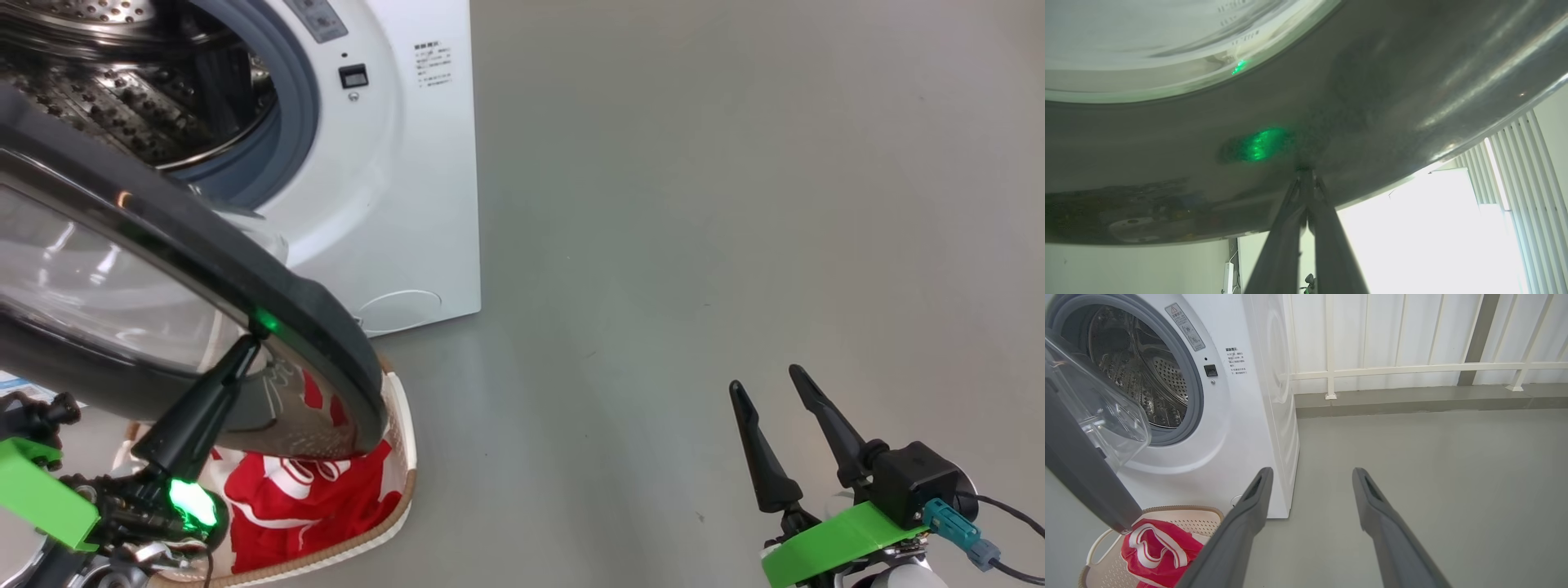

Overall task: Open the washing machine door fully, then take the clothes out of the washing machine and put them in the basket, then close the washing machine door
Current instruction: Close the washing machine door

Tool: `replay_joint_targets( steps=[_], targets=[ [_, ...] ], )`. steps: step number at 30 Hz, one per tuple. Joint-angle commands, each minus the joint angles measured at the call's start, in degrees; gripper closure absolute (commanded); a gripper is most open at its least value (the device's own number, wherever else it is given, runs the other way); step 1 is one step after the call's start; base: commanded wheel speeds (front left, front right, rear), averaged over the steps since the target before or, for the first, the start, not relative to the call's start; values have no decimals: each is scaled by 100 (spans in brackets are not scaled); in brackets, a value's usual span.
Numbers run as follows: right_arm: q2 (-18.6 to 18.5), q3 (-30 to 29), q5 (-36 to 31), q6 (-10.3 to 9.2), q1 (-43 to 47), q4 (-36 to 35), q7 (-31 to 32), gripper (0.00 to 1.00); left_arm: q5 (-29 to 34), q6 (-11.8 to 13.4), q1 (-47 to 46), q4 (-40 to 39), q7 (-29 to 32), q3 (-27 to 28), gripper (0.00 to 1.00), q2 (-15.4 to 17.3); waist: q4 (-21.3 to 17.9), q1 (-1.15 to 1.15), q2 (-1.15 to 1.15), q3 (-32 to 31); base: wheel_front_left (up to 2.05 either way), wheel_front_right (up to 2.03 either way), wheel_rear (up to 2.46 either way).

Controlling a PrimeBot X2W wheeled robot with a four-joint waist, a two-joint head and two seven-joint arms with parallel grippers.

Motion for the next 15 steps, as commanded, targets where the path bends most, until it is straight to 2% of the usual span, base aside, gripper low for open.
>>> replay_joint_targets(
  steps=[1, 7, 15],
  targets=[
    [-60, 142, 40, 19, -135, -147, -53, 0, -10, -66, -178, -104, 34, 201, 100, 147, 39, 0, 0, -22, 0, 0, 0],
    [-60, 149, 21, 19, -97, -133, -53, 0, 32, -158, 46, -189, 14, 276, 100, 83, 227, 0, 0, -92, 0, 0, 0],
    [-60, 160, 32, 19, -73, -91, -53, 0, 197, -265, 603, -638, -366, 534, 100, -224, 537, 0, 0, -195, 0, 0, 0]
  ],
)
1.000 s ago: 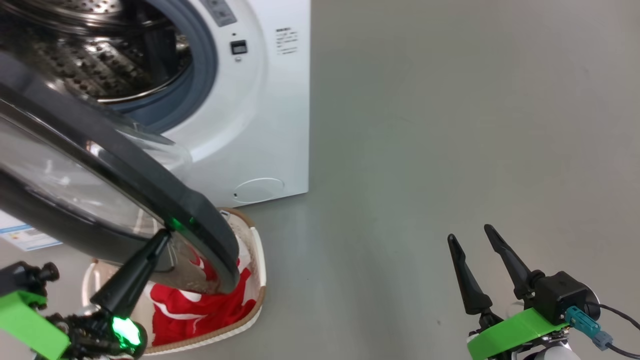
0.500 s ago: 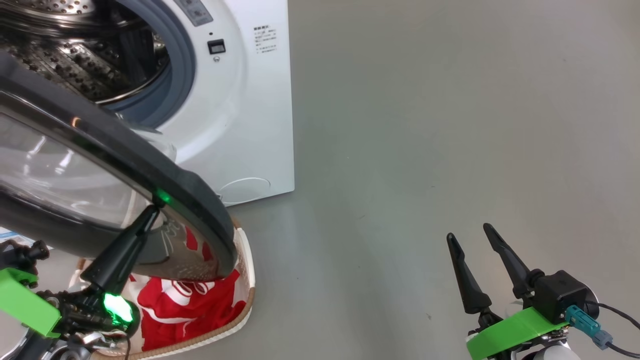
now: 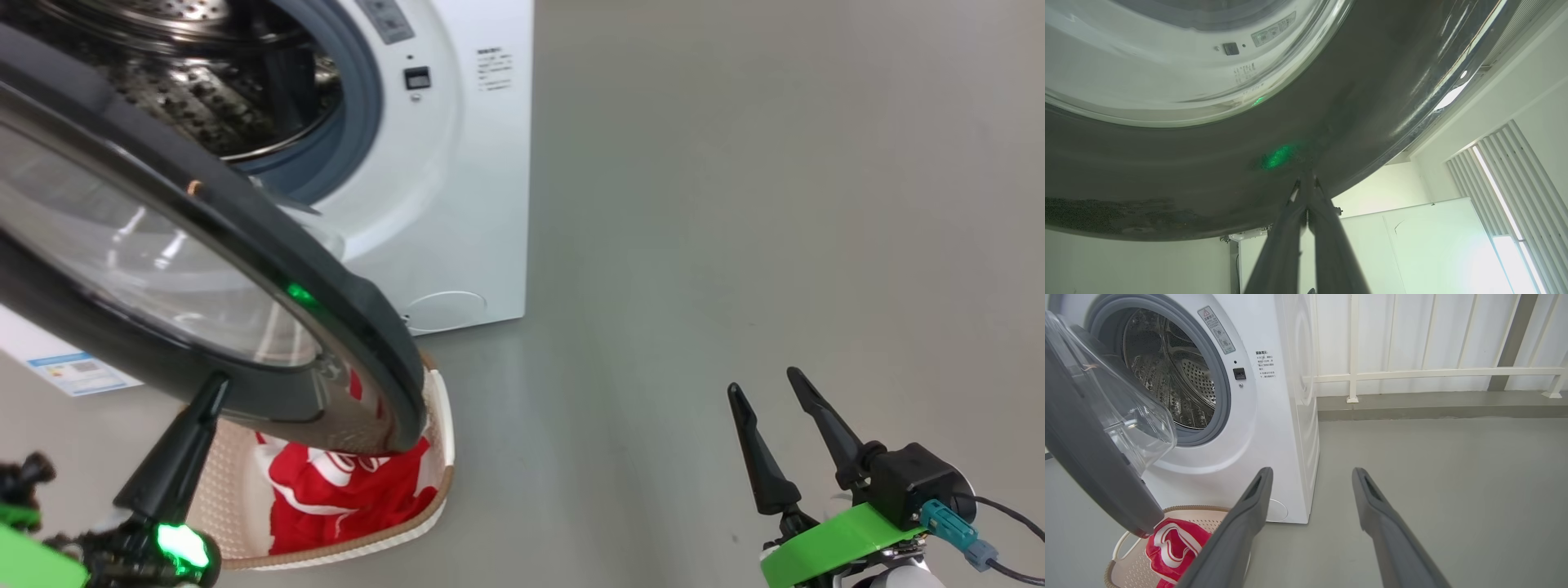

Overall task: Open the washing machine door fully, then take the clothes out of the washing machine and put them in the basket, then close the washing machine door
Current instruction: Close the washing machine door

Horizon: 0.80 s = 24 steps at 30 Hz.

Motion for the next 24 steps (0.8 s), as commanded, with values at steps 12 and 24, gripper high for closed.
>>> replay_joint_targets(
  steps=[12, 24],
  targets=[
    [-59, 97, 26, 19, 5, -73, -53, 0, 589, -85, 697, -1099, -1273, 384, 0, -200, 386, 0, 0, -251, 0, 0, 0],
    [-59, -125, -81, 19, 216, -58, -53, 0, 2666, -86, 1107, -1906, -3175, 38, 0, -139, 640, 0, 0, -560, 0, 0, 0]
  ],
)
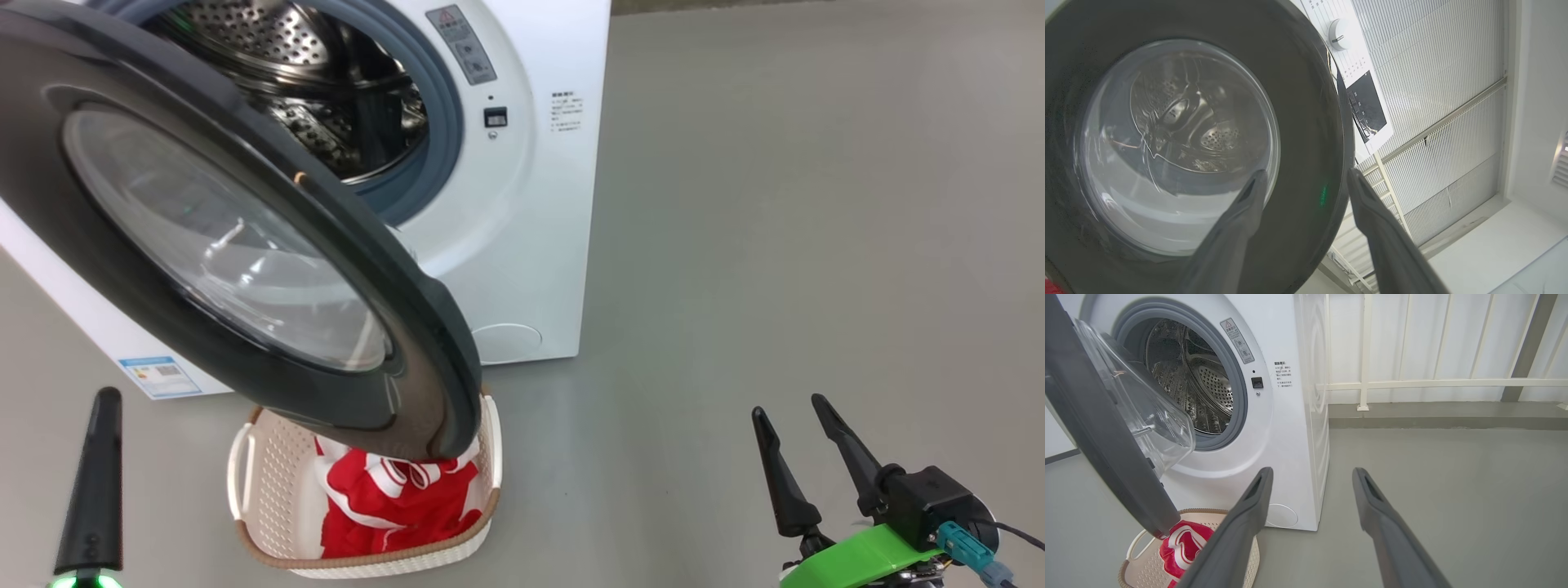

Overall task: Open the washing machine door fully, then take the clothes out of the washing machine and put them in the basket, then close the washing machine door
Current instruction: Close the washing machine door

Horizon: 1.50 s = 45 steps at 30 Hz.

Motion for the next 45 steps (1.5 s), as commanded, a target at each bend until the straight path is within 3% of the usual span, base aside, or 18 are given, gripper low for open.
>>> replay_joint_targets(
  steps=[1, 4, 10, 15, 19, 25, 45],
  targets=[
    [-56, 88, -57, 19, -51, -139, -52, 0, 504, -39, -17, -215, -278, 97, 0, 95, 86, 0, 0, -96, 0, 0, 0],
    [-56, 29, -98, 19, -18, -175, -32, 0, 1629, -7, 77, -197, -762, -11, 0, 167, 139, 0, 0, -164, 0, 0, 0],
    [-56, -35, -188, 19, 119, -267, 33, 0, 3901, 478, 276, -14, -1308, -476, 0, 395, 209, 0, 0, -319, 0, 0, 0],
    [-56, -60, -265, 19, 248, -347, 111, 0, 5091, 893, 494, 270, -1544, -788, 0, 487, 232, 0, 0, -396, 0, 0, 0],
    [-56, -71, -295, 19, 363, -403, 165, 0, 5746, 1069, 642, 541, -1634, -1032, 0, 596, 236, 0, 0, -442, 0, 0, 0],
    [-56, -68, -314, 19, 519, -470, 216, 0, 6220, 1213, 699, 850, -1614, -1304, 0, 657, 238, 0, 0, -481, 0, 0, 0],
    [-56, -66, -275, 19, 626, -558, 268, 0, 6239, 1315, 729, 1160, -1474, -1488, 0, 629, 168, 0, 0, -487, 0, 0, 0]
  ],
)
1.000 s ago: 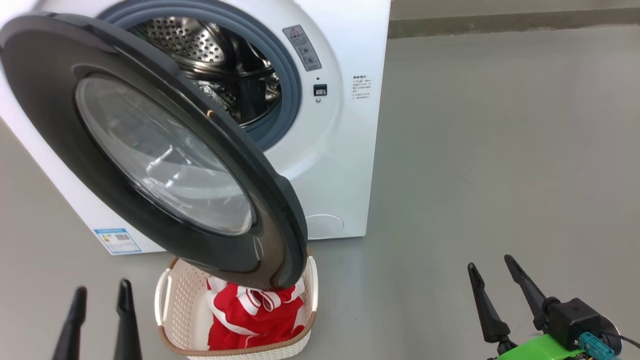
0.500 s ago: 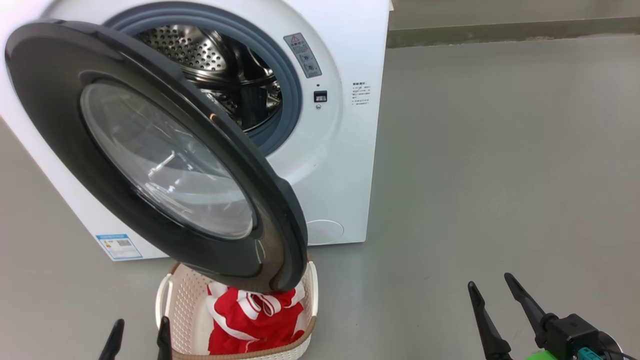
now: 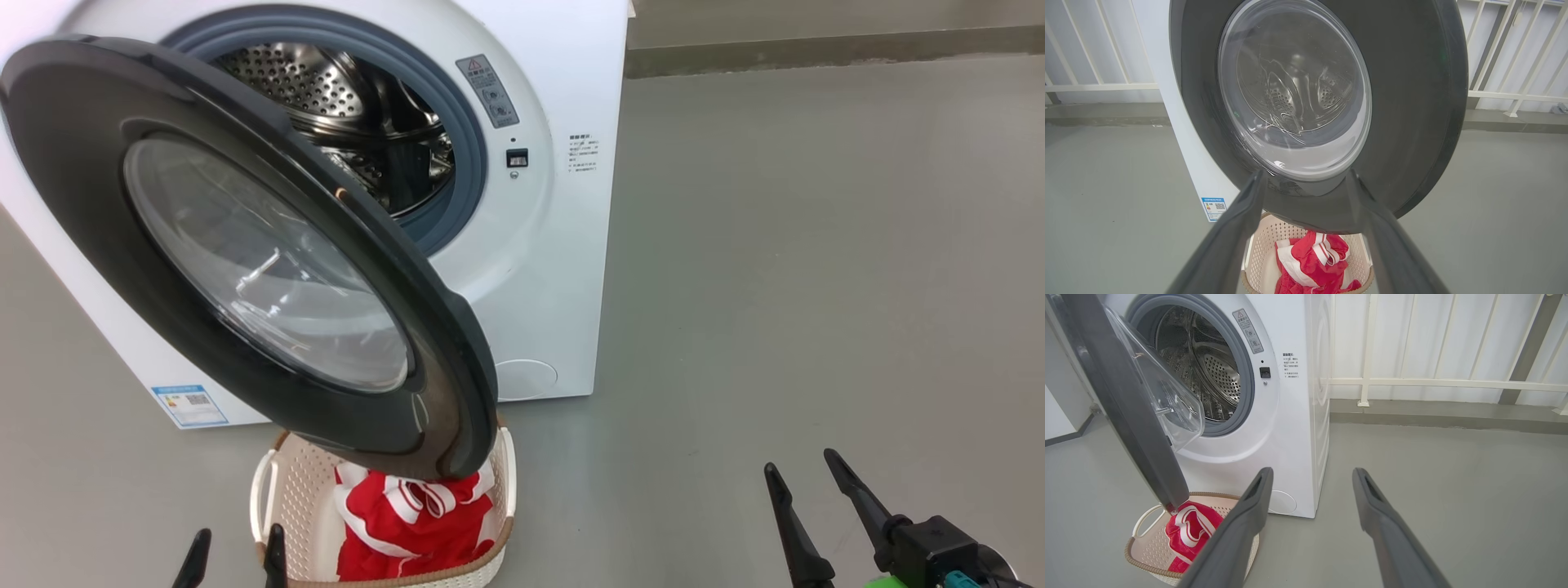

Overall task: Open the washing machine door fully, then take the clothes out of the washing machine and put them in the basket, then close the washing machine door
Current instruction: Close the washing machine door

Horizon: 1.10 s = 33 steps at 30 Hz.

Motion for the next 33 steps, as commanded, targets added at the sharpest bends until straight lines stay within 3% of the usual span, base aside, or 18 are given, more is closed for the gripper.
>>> replay_joint_targets(
  steps=[1, 12, 13, 14, 15, 26, 33],
  targets=[
    [-70, 129, 44, 19, -127, -156, -22, 0, 8, 52, -104, -124, 11, 167, 0, 38, 2, 0, 0, 2, 0, 0, 0],
    [-70, 126, 88, 19, -133, -139, -13, 0, -6, 131, -121, -153, 29, 108, 0, 8, -10, 0, 0, 15, 0, 0, 0],
    [-70, 121, 96, 19, -133, -138, -17, 55, -8, 132, -126, -157, 34, 98, 0, 6, -4, 0, 0, 16, 0, 0, 0],
    [-70, 118, 113, 19, -132, -132, -20, 96, -9, 135, -129, -158, 39, 91, 0, 7, 2, 0, 0, 15, 0, 0, 0],
    [-70, 117, 130, 19, -132, -117, -12, 100, -31, 138, -134, -162, 44, 90, 0, -5, 11, 0, 0, 17, 0, 0, 0],
    [-70, 112, 125, 19, -221, -28, 0, 100, -26, 180, -211, -238, 103, 18, 0, 13, 232, 0, 0, 70, 0, 0, 0],
    [-70, 227, 55, 19, -725, 88, 11, 100, -75, 171, -276, -244, 81, -44, 0, -17, 496, 0, 0, 172, 0, 0, 0]
  ],
)
